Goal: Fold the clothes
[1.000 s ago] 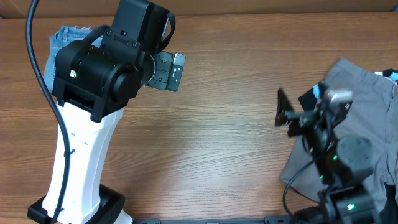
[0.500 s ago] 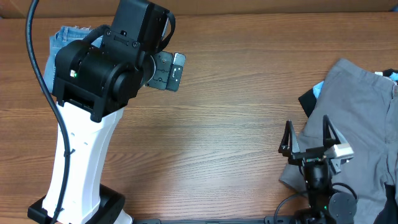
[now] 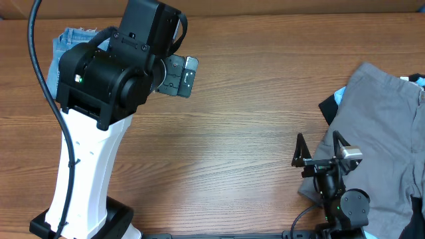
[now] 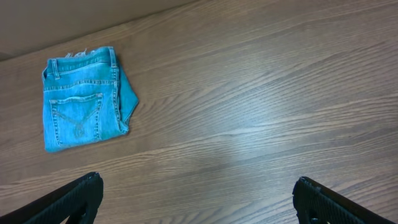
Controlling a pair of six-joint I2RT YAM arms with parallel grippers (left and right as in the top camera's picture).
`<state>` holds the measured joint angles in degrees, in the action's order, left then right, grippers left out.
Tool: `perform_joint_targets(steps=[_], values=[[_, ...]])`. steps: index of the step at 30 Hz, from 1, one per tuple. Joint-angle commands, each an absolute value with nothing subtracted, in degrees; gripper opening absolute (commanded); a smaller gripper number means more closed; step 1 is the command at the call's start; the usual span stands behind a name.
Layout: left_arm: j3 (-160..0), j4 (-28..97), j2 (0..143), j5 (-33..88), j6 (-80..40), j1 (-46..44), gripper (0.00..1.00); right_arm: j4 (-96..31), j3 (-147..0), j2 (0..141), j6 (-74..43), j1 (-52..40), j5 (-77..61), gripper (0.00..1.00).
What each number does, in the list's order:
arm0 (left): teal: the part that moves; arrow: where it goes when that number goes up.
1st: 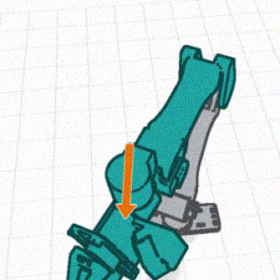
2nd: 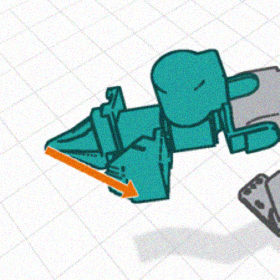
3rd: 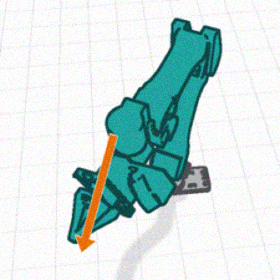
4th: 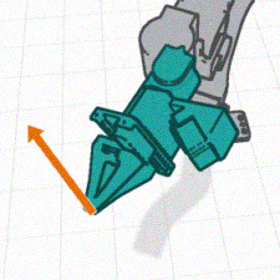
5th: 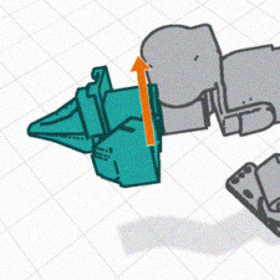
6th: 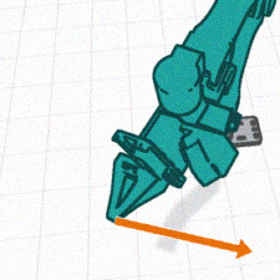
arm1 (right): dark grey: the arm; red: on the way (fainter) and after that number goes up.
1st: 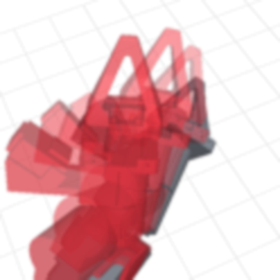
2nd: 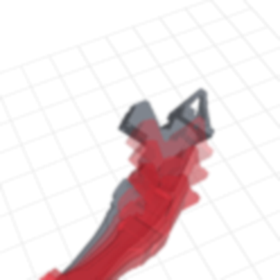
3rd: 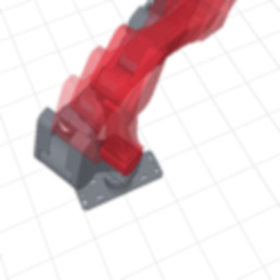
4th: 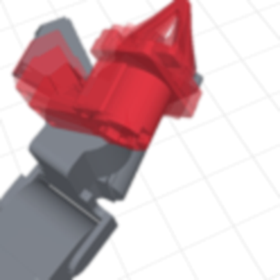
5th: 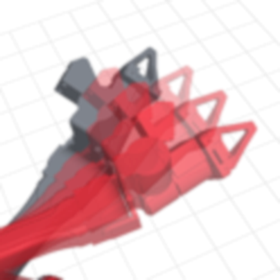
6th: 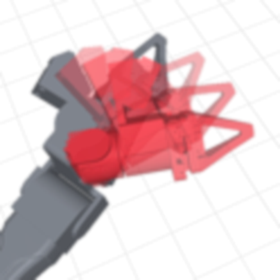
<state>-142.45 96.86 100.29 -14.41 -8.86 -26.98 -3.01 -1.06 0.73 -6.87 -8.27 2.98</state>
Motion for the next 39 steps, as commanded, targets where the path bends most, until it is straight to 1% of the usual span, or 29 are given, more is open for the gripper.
perform_joint_targets(steps=[1,27,32,35,39], values=[[-142.2,96.8,99.7,-15.2,-9.0,-27.0,1.0,-4.6,-0.4,0.3,-7.3,-8.1,2.9,1.0],[-142.2,96.8,99.6,-14.9,-9.0,-26.9,1.0,-4.6,-0.5,0.3,-7.3,-8.1,2.9,1.0],[-142.2,89.7,98.6,-21.1,-7.1,-26.4,1.0,-4.6,-0.5,0.3,-7.3,-8.1,2.9,1.0],[-142.2,83.3,98.0,-20.9,-7.3,-25.4,1.0,-4.6,-0.5,0.3,-7.3,-8.1,2.9,1.0],[-142.1,78.7,97.7,-19.8,-7.3,-24.0,1.0,-4.6,-0.5,0.3,-7.3,-8.1,2.9,1.0]])
